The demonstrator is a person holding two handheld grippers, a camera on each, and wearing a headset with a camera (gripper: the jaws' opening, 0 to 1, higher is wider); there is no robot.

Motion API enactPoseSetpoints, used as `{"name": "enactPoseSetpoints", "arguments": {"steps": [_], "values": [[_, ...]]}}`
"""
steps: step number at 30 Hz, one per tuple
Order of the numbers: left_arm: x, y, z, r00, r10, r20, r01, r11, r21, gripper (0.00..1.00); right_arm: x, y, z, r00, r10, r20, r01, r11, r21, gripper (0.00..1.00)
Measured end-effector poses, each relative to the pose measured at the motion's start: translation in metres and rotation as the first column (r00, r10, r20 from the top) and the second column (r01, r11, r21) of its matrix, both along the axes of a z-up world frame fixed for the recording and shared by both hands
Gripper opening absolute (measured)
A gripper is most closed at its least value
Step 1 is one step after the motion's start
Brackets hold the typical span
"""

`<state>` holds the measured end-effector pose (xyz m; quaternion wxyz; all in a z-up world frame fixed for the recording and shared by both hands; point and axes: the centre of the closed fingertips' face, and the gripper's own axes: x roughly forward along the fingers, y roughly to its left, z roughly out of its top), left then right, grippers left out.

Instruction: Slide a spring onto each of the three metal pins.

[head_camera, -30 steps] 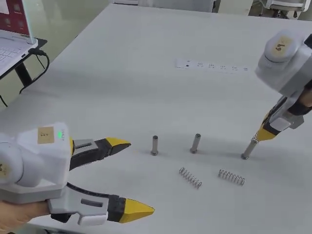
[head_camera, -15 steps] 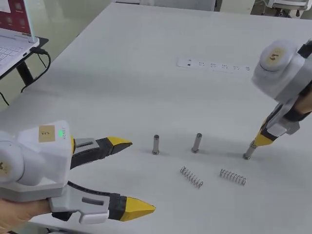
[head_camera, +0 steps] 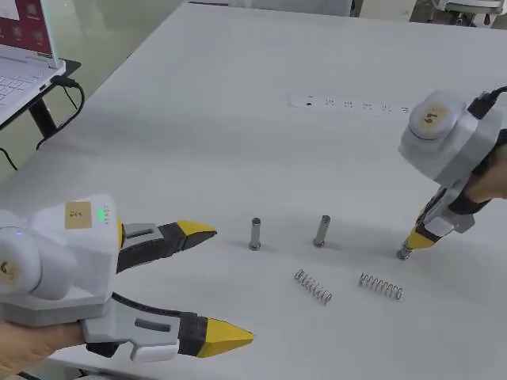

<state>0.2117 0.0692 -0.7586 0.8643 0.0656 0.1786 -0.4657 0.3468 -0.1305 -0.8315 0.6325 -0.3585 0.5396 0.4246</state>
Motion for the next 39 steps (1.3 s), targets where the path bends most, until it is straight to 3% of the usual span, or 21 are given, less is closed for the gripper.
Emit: {"name": "enactPoseSetpoints", "arguments": {"steps": [11,28,39], "values": [[0.0,-0.002,0.0,1.0,-0.007,-0.002,0.007,1.0,0.0,0.72,-0.002,-0.001,-0.01,1.0,-0.006,0.003,0.006,1.0,0.006,0.08],[0.0,-0.002,0.003,1.0,-0.019,-0.001,0.019,1.0,0.008,0.71,-0.011,0.002,-0.007,1.0,-0.008,0.025,0.007,0.999,0.04,0.13],[0.001,-0.004,0.004,1.0,-0.025,0.0,0.025,1.0,0.004,0.71,-0.003,0.002,0.006,0.996,-0.011,0.088,0.004,0.997,0.074,0.23]]}}
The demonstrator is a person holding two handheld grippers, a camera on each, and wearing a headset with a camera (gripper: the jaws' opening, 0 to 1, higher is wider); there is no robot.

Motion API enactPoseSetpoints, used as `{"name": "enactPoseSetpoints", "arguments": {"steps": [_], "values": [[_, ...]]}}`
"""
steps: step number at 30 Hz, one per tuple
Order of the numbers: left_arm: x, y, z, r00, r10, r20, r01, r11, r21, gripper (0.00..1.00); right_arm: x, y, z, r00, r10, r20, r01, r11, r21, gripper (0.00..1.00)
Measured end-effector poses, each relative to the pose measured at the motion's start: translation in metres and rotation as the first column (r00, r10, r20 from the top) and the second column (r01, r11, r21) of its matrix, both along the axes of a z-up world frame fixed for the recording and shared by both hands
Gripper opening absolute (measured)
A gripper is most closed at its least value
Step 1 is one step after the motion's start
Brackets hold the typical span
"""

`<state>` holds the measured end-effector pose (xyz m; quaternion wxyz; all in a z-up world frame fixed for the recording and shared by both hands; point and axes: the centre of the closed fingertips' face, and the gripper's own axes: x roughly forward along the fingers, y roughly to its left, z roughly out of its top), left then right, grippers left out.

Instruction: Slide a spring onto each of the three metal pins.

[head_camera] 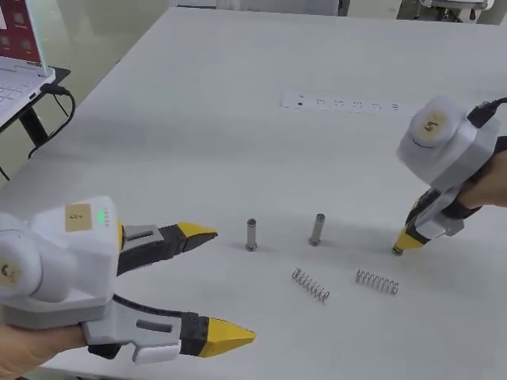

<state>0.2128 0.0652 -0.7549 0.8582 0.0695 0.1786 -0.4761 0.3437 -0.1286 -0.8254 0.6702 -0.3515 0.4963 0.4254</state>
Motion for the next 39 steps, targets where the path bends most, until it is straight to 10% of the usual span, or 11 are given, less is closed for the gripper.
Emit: {"name": "enactPoseSetpoints", "arguments": {"steps": [22,30,39], "values": [[-0.001,-0.002,-0.001,1.0,-0.014,0.002,0.014,1.0,0.002,0.71,-0.034,0.005,0.048,0.997,-0.002,0.081,-0.006,0.996,0.093,0.26],[-0.002,-0.003,-0.001,1.0,-0.016,0.004,0.016,1.0,0.005,0.7,-0.051,0.013,0.046,0.997,0.038,0.068,-0.044,0.994,0.102,0.24],[-0.003,-0.001,-0.001,1.0,-0.012,0.003,0.012,1.0,0.007,0.7,-0.068,0.02,0.011,0.997,0.082,0.006,-0.082,0.993,0.087,0.21]]}}
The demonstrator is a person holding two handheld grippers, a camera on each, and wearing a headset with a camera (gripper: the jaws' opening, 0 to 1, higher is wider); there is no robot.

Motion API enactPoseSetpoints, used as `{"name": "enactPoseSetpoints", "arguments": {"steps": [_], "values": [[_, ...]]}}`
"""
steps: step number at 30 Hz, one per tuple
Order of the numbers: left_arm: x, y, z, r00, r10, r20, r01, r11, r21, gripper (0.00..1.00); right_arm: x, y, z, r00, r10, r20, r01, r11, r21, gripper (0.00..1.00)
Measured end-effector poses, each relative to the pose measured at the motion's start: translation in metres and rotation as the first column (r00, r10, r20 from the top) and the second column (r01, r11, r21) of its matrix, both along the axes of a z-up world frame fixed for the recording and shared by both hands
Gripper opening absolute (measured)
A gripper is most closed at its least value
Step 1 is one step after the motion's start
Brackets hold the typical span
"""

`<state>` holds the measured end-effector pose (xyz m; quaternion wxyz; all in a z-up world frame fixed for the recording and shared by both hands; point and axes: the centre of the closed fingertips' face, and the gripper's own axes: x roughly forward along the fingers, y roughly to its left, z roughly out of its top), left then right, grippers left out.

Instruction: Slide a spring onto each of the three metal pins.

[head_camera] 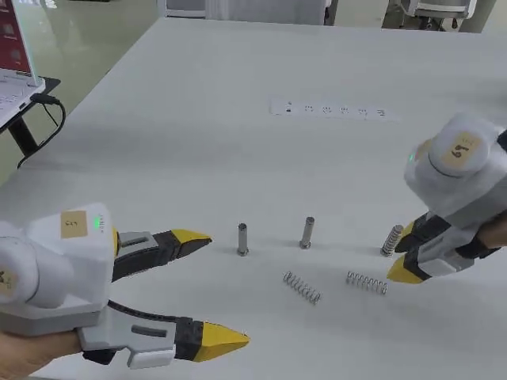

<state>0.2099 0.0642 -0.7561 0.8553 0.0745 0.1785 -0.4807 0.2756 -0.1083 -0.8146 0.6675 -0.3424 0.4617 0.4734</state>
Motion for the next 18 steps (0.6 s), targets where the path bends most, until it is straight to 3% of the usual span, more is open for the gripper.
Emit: {"name": "enactPoseSetpoints", "arguments": {"steps": [8,18], "values": [[0.0,0.001,-0.001,1.0,0.001,-0.004,-0.001,1.0,0.003,0.69,0.0,-0.001,-0.023,1.0,0.019,-0.021,-0.02,0.999,-0.027,0.18],[0.0,0.0,-0.002,1.0,-0.001,-0.008,0.001,1.0,0.001,0.68,0.001,-0.002,-0.04,0.998,0.047,-0.04,-0.049,0.998,-0.046,0.15]]}}
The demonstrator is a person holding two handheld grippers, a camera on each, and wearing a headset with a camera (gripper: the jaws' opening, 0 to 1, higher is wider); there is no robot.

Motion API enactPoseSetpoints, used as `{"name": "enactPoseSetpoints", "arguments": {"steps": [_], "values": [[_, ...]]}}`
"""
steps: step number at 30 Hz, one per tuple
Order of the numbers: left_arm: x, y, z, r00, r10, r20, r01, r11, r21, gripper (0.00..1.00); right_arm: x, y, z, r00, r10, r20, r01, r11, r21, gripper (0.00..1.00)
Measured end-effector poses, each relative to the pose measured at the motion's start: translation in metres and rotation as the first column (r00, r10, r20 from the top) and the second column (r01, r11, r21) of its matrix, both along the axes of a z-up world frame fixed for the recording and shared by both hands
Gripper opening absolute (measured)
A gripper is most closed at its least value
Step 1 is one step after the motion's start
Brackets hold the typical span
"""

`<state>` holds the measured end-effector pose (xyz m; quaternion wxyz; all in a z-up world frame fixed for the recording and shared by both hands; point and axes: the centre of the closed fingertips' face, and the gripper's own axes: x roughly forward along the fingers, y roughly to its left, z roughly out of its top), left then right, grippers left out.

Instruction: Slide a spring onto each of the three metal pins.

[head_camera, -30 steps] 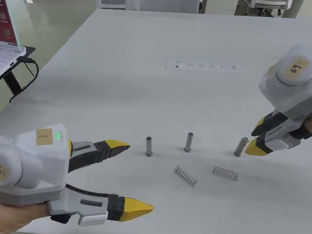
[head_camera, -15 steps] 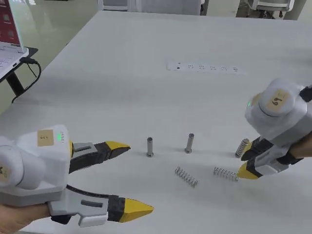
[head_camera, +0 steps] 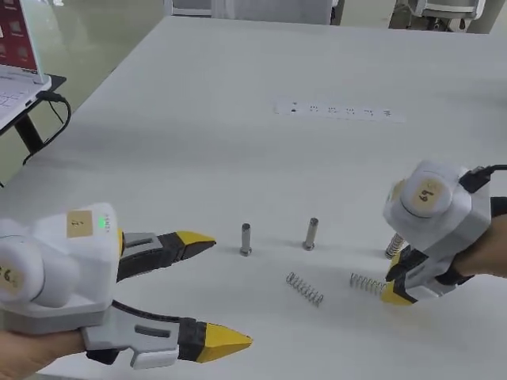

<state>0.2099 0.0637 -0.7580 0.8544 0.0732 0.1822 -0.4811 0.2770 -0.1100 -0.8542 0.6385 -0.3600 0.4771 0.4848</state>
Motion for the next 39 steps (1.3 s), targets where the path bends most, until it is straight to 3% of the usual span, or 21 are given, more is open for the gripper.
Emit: {"name": "enactPoseSetpoints", "arguments": {"steps": [10,14,22,29,39], "values": [[-0.001,0.001,-0.001,1.0,0.001,-0.005,-0.001,1.0,0.001,0.67,-0.003,0.002,-0.007,1.0,0.026,-0.005,-0.026,1.0,-0.016,0.12],[-0.001,-0.001,-0.001,1.0,-0.001,-0.005,0.001,1.0,0.0,0.66,-0.001,0.002,-0.009,0.999,0.042,0.014,-0.041,0.999,-0.029,0.09],[-0.002,-0.004,-0.001,1.0,-0.012,-0.005,0.012,1.0,0.005,0.65,-0.002,0.003,-0.004,0.999,0.047,0.022,-0.047,0.999,-0.025,0.08],[0.0,-0.01,0.0,0.999,-0.032,-0.001,0.032,0.999,0.008,0.63,-0.009,0.01,0.014,0.998,0.048,0.028,-0.048,0.999,0.005,0.08],[0.006,-0.017,0.004,0.997,-0.078,0.007,0.078,0.997,0.013,0.57,-0.031,0.035,0.052,0.995,0.096,0.032,-0.099,0.99,0.098,0.08]]}}
